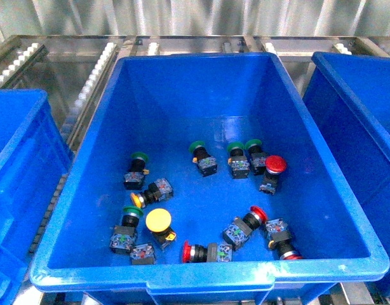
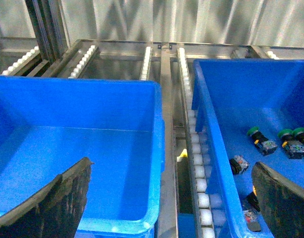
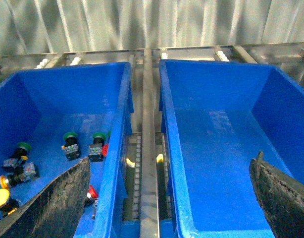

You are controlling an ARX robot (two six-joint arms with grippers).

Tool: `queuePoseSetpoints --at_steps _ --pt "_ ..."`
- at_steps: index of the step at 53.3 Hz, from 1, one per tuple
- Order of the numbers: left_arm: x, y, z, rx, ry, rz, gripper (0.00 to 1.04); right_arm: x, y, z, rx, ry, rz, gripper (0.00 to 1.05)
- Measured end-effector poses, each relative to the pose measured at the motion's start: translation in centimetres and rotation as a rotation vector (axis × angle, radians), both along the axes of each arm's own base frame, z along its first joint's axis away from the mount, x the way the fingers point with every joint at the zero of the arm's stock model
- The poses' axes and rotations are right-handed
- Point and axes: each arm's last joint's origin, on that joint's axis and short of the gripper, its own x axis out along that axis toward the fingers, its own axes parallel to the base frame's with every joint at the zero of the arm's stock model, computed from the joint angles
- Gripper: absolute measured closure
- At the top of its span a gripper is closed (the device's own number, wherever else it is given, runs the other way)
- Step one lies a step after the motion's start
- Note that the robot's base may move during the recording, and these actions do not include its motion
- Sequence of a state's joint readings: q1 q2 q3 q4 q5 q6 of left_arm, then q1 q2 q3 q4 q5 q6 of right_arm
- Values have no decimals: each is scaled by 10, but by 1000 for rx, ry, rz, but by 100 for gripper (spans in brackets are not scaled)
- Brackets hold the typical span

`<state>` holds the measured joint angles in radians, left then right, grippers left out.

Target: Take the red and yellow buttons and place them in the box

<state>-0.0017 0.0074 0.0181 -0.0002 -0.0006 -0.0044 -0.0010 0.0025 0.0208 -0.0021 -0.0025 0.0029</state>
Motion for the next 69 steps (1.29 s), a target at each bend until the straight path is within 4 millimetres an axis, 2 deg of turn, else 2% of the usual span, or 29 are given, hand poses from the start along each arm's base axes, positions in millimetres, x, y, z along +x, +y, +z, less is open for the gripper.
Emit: queuePoseSetpoints --at_steps 10,15,18,22,31,37,52,69 --pt "0 0 0 2 4 -6 8 0 0 0 0 0 0 7" --pt "3 0 0 29 276 -161 8 0 0 0 0 0 -2 7" --pt "15 1 4 43 401 -222 8 0 0 0 0 0 1 7" --pt "32 1 8 73 448 -252 8 0 0 0 0 0 0 7" --pt "64 -3 19 176 455 -311 8 0 0 0 0 0 -2 7" --pt "85 -12 27 290 427 -395 8 0 0 0 0 0 -2 7" --pt "135 -57 23 607 428 -647 8 0 0 0 0 0 -2 7" --pt "196 -83 2 789 459 -655 8 0 0 0 0 0 -2 7"
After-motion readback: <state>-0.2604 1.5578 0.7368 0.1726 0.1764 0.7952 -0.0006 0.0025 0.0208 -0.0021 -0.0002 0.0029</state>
